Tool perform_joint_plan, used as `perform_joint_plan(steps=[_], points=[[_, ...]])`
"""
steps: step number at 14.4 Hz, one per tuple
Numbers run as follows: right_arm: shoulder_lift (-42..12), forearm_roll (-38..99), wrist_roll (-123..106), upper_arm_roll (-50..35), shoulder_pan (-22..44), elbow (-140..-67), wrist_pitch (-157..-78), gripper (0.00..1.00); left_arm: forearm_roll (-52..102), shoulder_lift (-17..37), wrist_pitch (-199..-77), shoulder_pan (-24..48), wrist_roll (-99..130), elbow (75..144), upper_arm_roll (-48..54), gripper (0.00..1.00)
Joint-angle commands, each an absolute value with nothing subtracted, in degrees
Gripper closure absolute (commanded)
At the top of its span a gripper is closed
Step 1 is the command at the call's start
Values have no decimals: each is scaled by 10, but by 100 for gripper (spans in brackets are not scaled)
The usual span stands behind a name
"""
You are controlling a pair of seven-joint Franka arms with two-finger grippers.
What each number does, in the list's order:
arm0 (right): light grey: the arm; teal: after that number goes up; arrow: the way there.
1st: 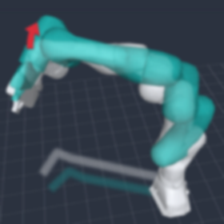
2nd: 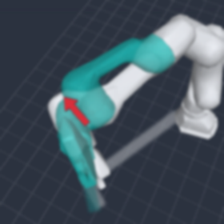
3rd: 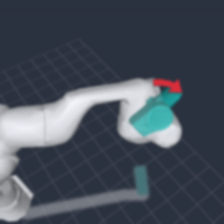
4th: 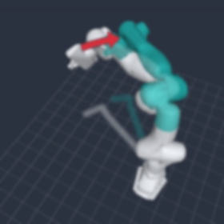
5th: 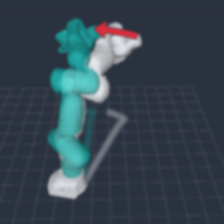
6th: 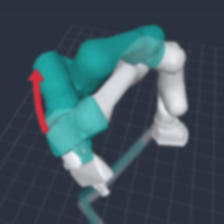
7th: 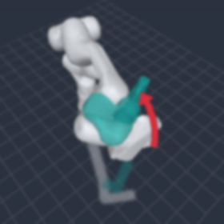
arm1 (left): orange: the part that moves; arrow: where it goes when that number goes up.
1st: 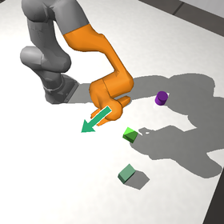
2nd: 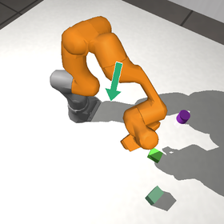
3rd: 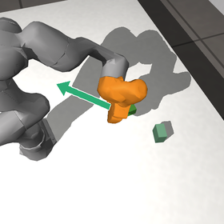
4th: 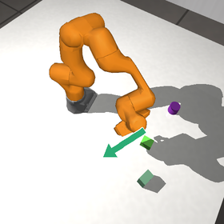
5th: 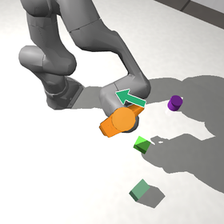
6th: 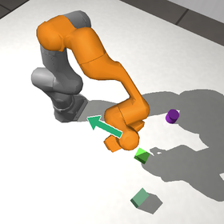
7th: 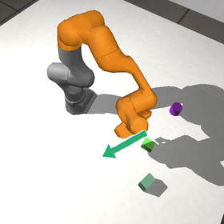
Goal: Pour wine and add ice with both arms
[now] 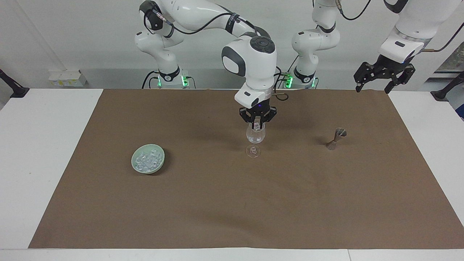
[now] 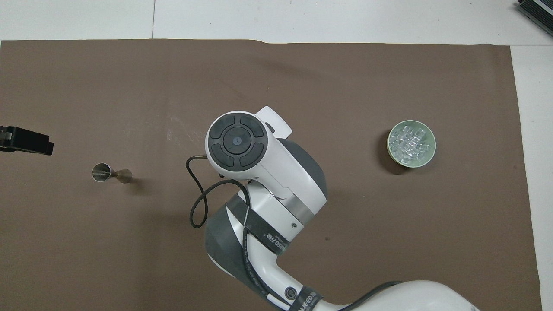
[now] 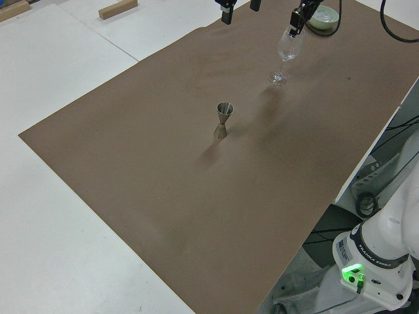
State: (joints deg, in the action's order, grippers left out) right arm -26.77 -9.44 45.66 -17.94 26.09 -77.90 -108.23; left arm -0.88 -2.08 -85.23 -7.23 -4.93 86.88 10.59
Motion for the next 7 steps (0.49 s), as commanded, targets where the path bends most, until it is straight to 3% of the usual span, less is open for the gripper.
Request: perform_joint_plan(steps=[1,7], points=[[-270,-108,472,-181,264,-769,-1071,67,-16,-32,-848,-81,-55,879,108,0],[-270,-108,471,-182,264,-769,-1071,67,-12,-33,-847,-88,-55,877,107,0]])
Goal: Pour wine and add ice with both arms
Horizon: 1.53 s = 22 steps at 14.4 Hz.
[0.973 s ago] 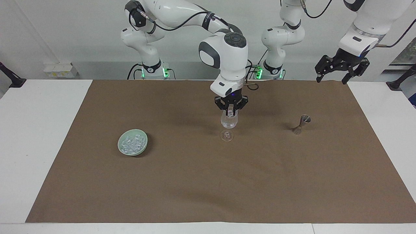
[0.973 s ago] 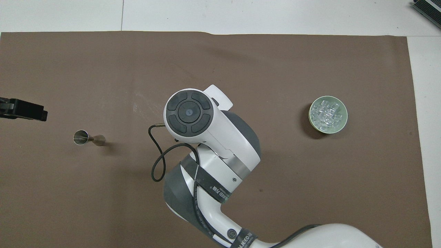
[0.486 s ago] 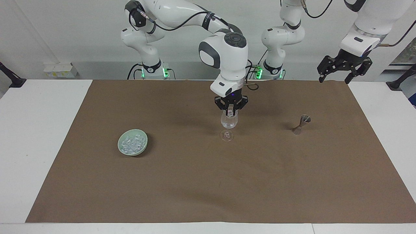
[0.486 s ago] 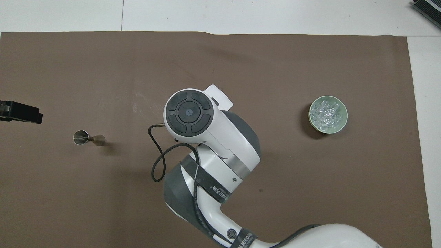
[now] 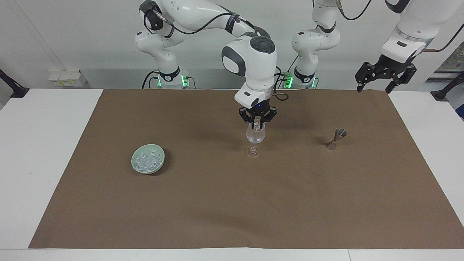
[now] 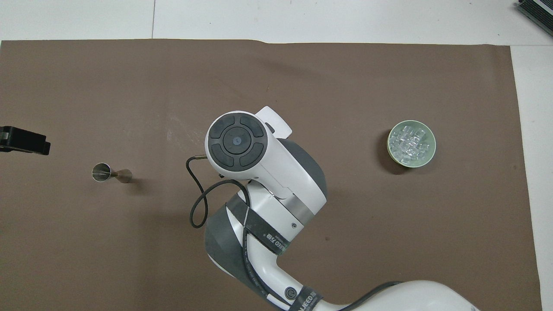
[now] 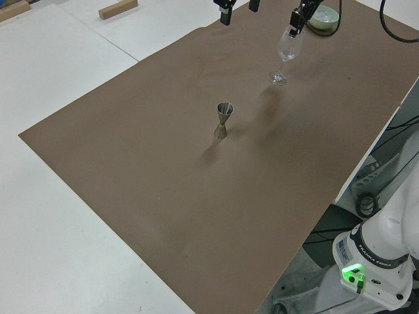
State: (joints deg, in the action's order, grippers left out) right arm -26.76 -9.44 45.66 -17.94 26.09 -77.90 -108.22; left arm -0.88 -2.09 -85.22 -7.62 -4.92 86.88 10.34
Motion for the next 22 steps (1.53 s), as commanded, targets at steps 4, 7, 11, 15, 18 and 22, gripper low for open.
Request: perform_joint_plan(steps=[4,7,11,15,18,22], points=[[-270,-107,471,-181,264,-769,-1071,65,-11,-32,-854,-89,-55,878,107,0],[-270,-107,471,-182,264,-769,-1071,62,-11,-31,-864,-89,-55,880,108,0],[-269,-106,471,-182,264,-769,-1071,62,-10,-32,-862,-89,-55,880,107,0],[-264,-104,471,-182,262,-768,-1067,62,-10,-32,-862,-89,-55,880,107,0],[-251,-99,471,-181,261,-768,-1062,62,-10,-31,-862,-89,-55,879,107,0],[-233,-97,471,-180,260,-768,-1052,62,-10,-31,-862,-89,-55,879,107,0]])
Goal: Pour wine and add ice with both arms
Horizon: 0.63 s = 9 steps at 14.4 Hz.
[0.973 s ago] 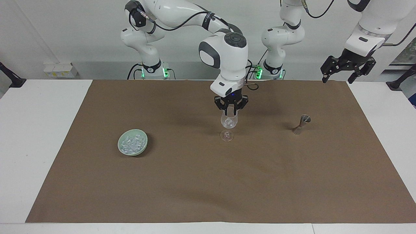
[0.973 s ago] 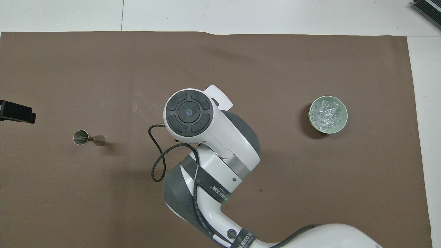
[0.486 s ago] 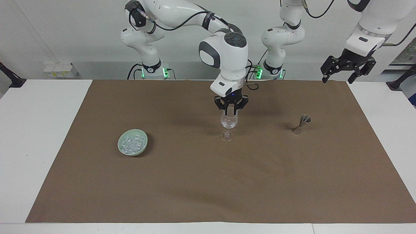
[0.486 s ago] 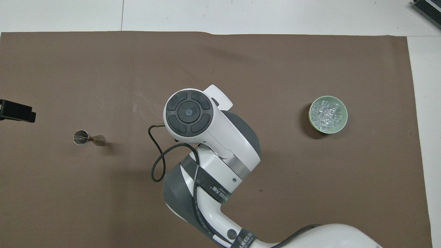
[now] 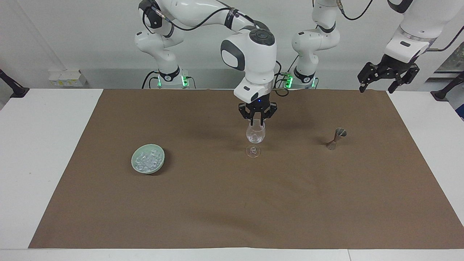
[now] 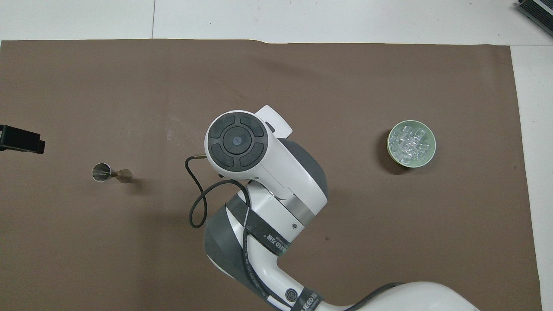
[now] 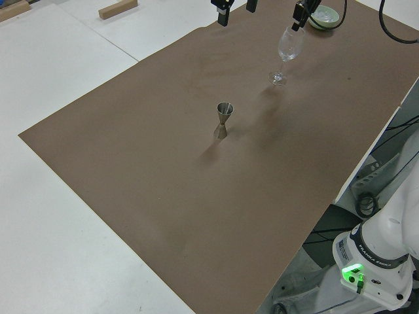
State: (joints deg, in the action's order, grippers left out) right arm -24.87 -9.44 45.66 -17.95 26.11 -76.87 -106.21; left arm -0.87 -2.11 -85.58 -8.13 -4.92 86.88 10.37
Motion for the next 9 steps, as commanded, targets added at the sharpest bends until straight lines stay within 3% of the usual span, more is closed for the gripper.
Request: perform_joint_plan(steps=[1,3,7,9], points=[[-224,-96,470,-179,258,-768,-1052,62,-10,-31,-862,-89,-55,879,107,0],[-201,-95,467,-178,250,-773,-1050,62,-10,-31,-862,-90,-55,879,107,0],[-158,-95,451,-178,207,-802,-1049,42,-10,-31,-862,-91,-55,878,106,0],[-127,-94,426,-179,173,-835,-1045,40,-9,-31,-863,-96,-56,877,106,0]])
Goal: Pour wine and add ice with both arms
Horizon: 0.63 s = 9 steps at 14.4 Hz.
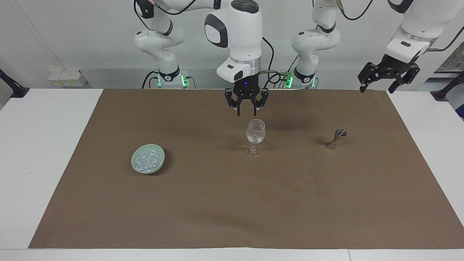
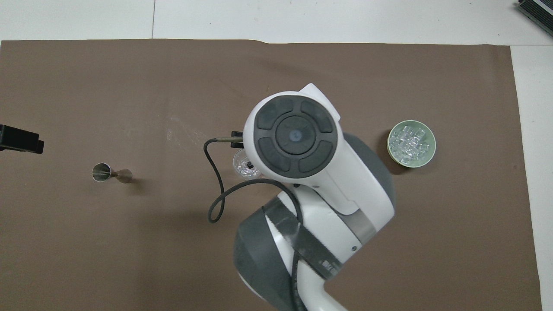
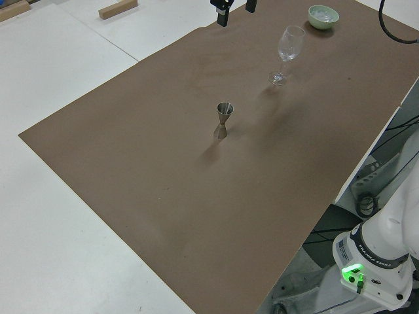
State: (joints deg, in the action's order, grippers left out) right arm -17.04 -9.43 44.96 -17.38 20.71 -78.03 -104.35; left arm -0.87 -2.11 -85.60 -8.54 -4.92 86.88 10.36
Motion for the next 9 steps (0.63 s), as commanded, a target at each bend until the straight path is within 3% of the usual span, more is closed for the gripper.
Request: perform_joint_plan(steps=[1,5,6,7,9], points=[[-108,-93,408,-179,156,-851,-1034,39,-9,-30,-863,-96,-55,877,106,0],[-56,-59,330,-178,84,-867,-971,26,-10,-28,-864,-94,-55,877,107,0],[-43,-56,309,-178,64,-867,-960,18,-10,-28,-864,-91,-56,877,106,0],[-33,-56,296,-178,49,-867,-948,0,-11,-28,-864,-86,-56,877,100,0],[-22,-33,285,-174,26,-864,-925,0,-11,-28,-864,-69,-56,877,87,0]])
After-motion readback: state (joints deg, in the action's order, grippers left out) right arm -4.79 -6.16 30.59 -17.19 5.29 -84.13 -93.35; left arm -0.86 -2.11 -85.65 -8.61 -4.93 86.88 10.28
